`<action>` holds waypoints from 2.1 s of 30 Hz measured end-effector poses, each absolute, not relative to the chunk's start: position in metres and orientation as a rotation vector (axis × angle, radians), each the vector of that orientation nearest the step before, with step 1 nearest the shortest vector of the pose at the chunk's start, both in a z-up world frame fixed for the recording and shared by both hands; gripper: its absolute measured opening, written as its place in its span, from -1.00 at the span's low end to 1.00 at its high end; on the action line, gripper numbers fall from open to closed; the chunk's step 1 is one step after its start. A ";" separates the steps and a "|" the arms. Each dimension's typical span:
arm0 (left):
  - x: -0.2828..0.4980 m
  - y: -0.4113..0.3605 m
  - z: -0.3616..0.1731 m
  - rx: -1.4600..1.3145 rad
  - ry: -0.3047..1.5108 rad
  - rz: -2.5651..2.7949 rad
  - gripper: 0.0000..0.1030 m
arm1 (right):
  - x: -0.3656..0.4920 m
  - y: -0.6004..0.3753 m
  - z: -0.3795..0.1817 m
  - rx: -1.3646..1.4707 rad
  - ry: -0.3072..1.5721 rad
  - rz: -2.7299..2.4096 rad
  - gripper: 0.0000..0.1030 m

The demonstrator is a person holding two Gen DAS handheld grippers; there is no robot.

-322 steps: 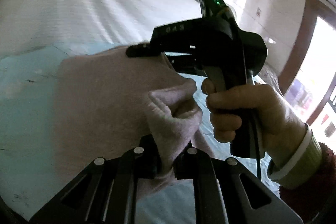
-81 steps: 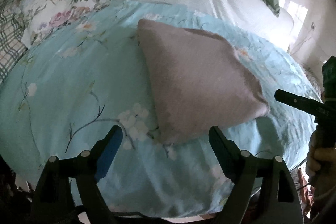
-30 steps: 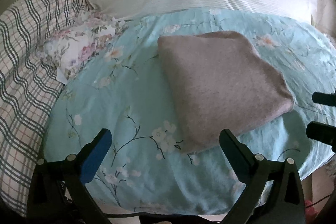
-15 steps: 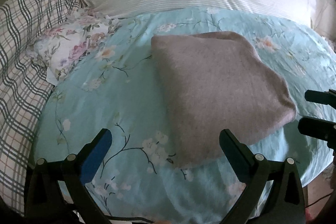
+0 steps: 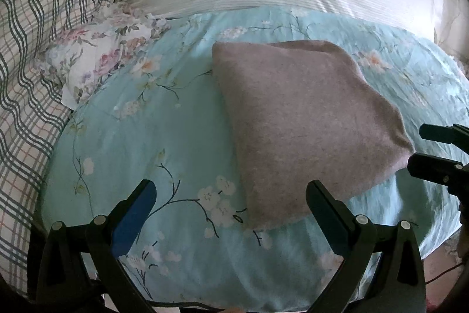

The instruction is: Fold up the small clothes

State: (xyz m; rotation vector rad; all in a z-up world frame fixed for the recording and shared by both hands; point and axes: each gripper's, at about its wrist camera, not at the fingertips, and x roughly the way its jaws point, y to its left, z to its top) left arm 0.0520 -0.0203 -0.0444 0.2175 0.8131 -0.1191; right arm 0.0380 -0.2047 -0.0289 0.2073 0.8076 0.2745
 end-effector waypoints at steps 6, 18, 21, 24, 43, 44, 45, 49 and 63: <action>0.046 -0.026 -0.042 0.228 0.805 -0.135 0.98 | 0.034 -0.207 -0.030 0.215 0.810 0.267 0.99; 0.038 -0.026 -0.037 0.224 0.784 -0.146 0.99 | 0.029 -0.212 -0.028 0.216 0.801 0.261 0.99; 0.038 -0.025 -0.037 0.222 0.783 -0.146 0.99 | 0.027 -0.210 -0.027 0.212 0.804 0.259 0.99; 0.037 -0.025 -0.036 0.222 0.783 -0.145 0.99 | 0.027 -0.210 -0.027 0.209 0.808 0.260 0.99; 0.032 -0.025 -0.034 0.210 0.785 -0.140 0.99 | 0.024 -0.205 -0.026 0.207 0.810 0.264 0.99; 0.033 -0.025 -0.034 0.211 0.785 -0.140 0.98 | 0.024 -0.205 -0.026 0.207 0.810 0.263 0.99; 0.032 -0.025 -0.035 0.211 0.785 -0.138 0.99 | 0.023 -0.204 -0.026 0.207 0.810 0.262 0.99; 0.033 -0.026 -0.035 0.211 0.787 -0.135 0.99 | 0.023 -0.204 -0.026 0.206 0.809 0.262 0.99; 0.035 -0.027 -0.035 0.202 0.790 -0.152 0.99 | 0.023 -0.199 -0.024 0.205 0.805 0.262 0.99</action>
